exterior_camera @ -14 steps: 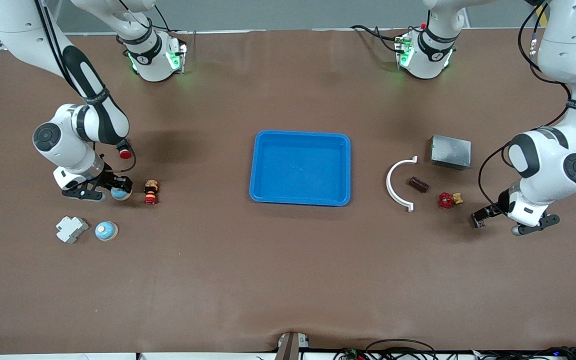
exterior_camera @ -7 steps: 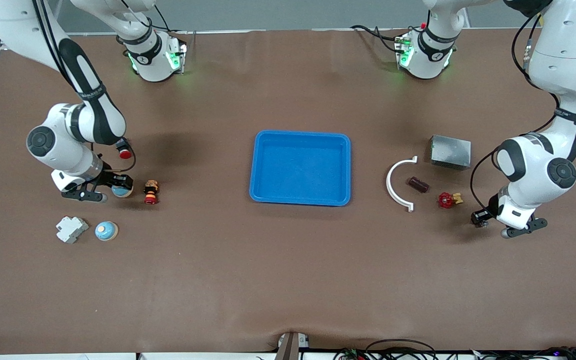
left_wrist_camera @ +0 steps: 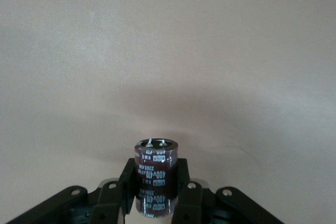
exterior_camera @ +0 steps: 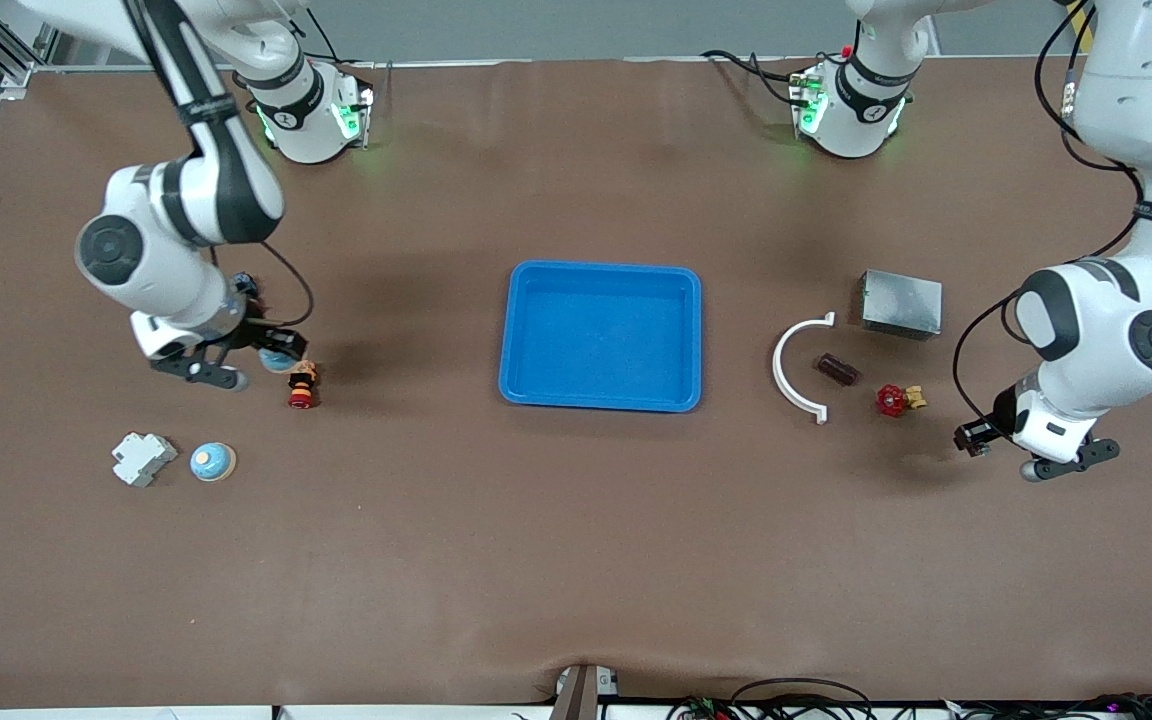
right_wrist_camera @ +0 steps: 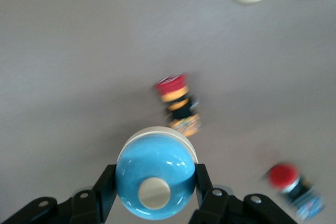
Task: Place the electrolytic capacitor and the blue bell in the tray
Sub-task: 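Carry the bell and capacitor over the blue tray with both grippers, then lower both items into the tray and open both grippers, then move the right gripper to the second blue bell while the left gripper reaches the capacitor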
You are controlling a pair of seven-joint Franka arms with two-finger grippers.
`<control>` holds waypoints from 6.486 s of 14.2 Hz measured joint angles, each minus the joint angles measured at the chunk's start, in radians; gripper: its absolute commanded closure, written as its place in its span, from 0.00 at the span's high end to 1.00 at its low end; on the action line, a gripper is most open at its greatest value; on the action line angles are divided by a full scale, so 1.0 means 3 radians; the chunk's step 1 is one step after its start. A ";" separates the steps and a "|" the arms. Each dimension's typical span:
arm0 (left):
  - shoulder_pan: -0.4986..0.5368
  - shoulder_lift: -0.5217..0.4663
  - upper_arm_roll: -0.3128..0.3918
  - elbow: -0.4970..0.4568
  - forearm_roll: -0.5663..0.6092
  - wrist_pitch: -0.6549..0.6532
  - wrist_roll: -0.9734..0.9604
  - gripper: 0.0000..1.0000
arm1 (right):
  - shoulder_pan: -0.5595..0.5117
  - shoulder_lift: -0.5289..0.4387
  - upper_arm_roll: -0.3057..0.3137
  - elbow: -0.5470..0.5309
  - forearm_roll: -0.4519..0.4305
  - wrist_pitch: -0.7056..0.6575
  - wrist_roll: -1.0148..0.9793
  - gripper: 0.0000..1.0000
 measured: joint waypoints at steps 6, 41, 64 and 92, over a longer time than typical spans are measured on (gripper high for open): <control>-0.0014 -0.0222 -0.0531 0.0235 -0.0001 -0.0809 -0.1061 0.00 | 0.0869 -0.0151 0.0010 0.0305 0.0006 -0.0424 0.1464 0.00; -0.1369 0.0412 -0.1259 -0.0042 0.0006 -0.0691 -0.4860 1.00 | 0.2308 0.1607 0.0001 0.1270 0.0004 0.0613 0.4303 0.00; -0.0350 -0.0018 -0.0849 -0.0153 0.1219 -0.1308 -0.4455 0.79 | 0.2391 0.1700 -0.0034 0.1874 -0.0112 -0.0617 0.3986 1.00; -0.0204 -0.0032 -0.0955 -0.0514 0.1226 -0.0504 -0.4105 0.00 | -0.0759 0.1036 -0.0142 0.0961 -0.0254 0.0334 -0.0989 1.00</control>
